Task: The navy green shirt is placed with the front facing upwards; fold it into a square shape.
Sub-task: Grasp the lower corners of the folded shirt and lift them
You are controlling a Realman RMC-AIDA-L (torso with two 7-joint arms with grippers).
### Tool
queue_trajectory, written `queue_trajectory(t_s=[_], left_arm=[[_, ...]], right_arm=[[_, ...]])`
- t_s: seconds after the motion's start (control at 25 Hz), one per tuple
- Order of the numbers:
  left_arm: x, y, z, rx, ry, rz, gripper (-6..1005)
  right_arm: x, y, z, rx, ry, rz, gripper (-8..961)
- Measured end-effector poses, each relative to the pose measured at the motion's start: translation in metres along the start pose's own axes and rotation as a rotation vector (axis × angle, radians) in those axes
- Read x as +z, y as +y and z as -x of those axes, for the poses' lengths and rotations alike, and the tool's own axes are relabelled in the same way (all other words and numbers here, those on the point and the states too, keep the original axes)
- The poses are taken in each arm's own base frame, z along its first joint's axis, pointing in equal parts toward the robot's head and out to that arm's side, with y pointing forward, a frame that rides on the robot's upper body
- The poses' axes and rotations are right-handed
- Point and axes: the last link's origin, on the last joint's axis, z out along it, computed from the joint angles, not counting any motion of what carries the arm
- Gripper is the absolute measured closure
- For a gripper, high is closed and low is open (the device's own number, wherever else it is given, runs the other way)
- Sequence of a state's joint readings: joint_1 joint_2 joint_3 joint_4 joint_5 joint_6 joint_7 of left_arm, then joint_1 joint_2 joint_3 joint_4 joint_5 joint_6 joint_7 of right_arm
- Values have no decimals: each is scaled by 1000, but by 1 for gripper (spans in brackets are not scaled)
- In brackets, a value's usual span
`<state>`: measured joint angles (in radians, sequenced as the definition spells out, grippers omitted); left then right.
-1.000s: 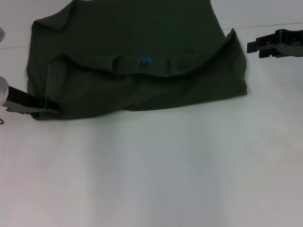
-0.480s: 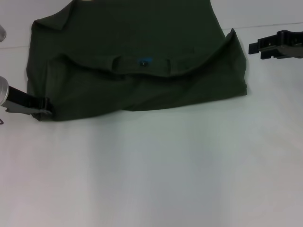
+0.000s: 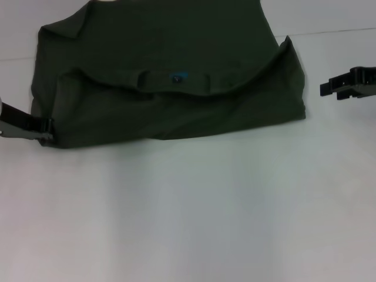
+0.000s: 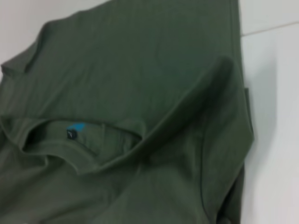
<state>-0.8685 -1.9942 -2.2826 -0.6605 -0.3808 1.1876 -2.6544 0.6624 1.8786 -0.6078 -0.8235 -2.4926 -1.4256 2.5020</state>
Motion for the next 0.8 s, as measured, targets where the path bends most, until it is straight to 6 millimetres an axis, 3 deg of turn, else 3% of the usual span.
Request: queue_trajectory(t_s=[0.56, 0.8], left_arm=[[-4, 2, -2, 7, 3, 3, 956], [-4, 3, -2, 9, 2, 5, 956]], right_arm=[[45, 0, -17, 29, -39, -66, 413], [55, 1, -19, 48, -51, -71, 411]])
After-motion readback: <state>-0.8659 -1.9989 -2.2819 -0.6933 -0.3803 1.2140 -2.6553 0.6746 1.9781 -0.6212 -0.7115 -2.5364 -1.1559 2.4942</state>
